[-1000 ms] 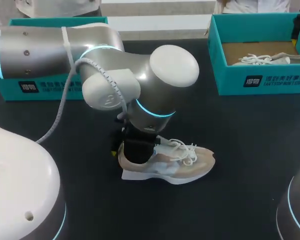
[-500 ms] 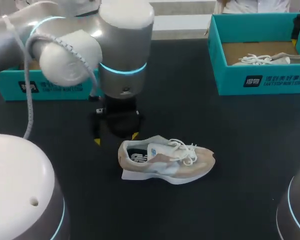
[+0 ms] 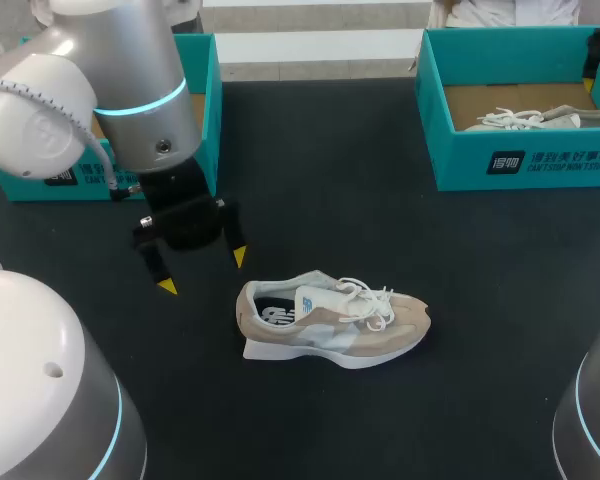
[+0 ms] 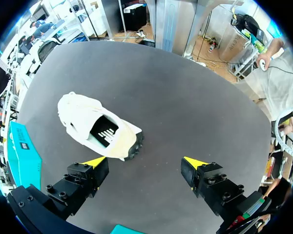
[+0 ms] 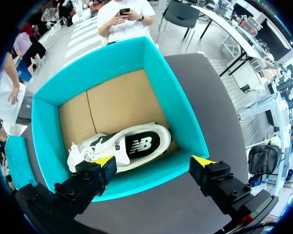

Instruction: Take the shoe out of the shoebox, open the shoe tongue, remove and reinsert the insole, then place the shoe into the shoebox

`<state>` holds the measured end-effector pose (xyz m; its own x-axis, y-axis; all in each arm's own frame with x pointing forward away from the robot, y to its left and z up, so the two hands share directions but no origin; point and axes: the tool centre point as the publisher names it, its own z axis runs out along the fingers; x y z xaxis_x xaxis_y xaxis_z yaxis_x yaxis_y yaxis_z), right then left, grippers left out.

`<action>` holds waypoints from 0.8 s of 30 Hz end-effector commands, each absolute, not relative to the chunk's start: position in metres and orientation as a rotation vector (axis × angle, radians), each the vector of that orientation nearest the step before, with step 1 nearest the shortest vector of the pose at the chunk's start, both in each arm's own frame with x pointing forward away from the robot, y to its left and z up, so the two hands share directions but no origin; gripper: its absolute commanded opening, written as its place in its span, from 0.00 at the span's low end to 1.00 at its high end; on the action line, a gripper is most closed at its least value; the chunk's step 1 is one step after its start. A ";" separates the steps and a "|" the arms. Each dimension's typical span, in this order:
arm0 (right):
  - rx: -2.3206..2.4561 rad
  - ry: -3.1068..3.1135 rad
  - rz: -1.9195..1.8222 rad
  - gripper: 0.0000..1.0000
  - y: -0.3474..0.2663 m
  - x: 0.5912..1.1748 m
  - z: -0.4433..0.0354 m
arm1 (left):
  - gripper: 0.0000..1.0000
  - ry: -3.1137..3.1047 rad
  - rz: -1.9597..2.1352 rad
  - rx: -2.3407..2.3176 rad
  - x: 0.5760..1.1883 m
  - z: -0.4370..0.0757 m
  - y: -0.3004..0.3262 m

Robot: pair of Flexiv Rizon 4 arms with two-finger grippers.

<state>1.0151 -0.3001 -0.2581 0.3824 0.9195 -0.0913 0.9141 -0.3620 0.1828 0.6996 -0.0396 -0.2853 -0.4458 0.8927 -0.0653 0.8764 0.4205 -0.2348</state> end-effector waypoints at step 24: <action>2.438 1.640 0.039 1.00 -0.300 1.016 -0.258 | 1.00 -2.852 1.468 -0.576 0.687 -0.318 0.011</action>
<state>1.0151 -0.3001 -0.2581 0.3825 0.9194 -0.0913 0.9140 -0.3621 0.1828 0.6892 0.0060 -0.3120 -0.8791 0.4549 -0.1425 0.4162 0.5866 -0.6947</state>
